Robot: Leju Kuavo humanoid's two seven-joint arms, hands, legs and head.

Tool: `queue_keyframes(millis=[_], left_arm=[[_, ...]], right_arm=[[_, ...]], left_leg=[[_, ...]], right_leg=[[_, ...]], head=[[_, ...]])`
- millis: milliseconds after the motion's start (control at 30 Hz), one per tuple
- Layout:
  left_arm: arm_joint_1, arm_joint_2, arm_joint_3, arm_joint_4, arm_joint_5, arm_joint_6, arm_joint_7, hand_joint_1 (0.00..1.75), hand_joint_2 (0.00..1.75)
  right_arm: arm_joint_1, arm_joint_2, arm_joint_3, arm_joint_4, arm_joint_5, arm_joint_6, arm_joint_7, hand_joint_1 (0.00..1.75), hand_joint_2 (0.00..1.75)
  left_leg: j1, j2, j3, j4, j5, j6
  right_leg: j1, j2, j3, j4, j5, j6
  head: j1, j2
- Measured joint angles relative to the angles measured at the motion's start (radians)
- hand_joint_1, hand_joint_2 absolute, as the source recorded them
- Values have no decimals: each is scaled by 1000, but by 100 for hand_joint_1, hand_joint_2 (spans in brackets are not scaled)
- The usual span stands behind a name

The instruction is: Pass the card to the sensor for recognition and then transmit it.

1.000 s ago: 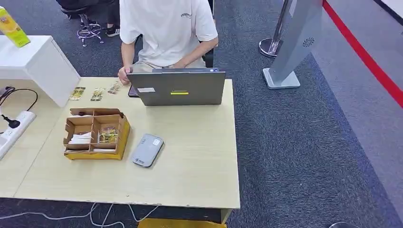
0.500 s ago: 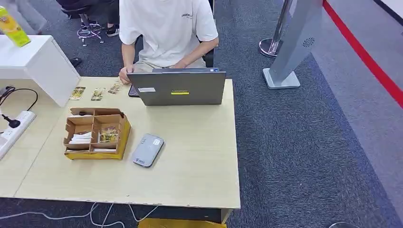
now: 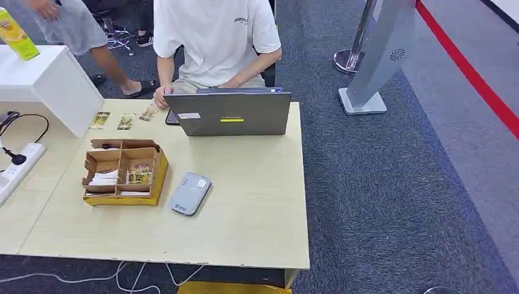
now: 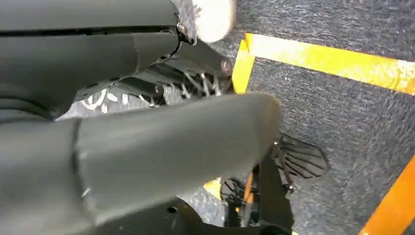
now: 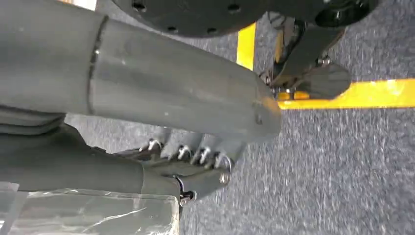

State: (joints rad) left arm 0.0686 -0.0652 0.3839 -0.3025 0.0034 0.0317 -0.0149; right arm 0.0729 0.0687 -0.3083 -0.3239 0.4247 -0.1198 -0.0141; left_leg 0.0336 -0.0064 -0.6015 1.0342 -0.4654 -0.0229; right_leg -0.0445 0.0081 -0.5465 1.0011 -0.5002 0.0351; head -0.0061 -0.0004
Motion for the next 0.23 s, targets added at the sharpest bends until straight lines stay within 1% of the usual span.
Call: queue_keyframes(millis=[100, 233], left_arm=[[12, 8, -53, -8, 0, -6, 0, 175, 0], [33, 24, -145, -25, 0, -12, 2, 175, 0]], right_arm=[[11, -9, 43, -9, -69, 19, 2, 175, 0], [31, -23, 119, -25, -182, 52, 4, 175, 0]], left_leg=[[0, 0, 0, 0, 0, 0], [0, 0, 0, 0, 0, 0]], right_leg=[[0, 0, 0, 0, 0, 0], [0, 0, 0, 0, 0, 0]], head=[[0, 0], [0, 0]])
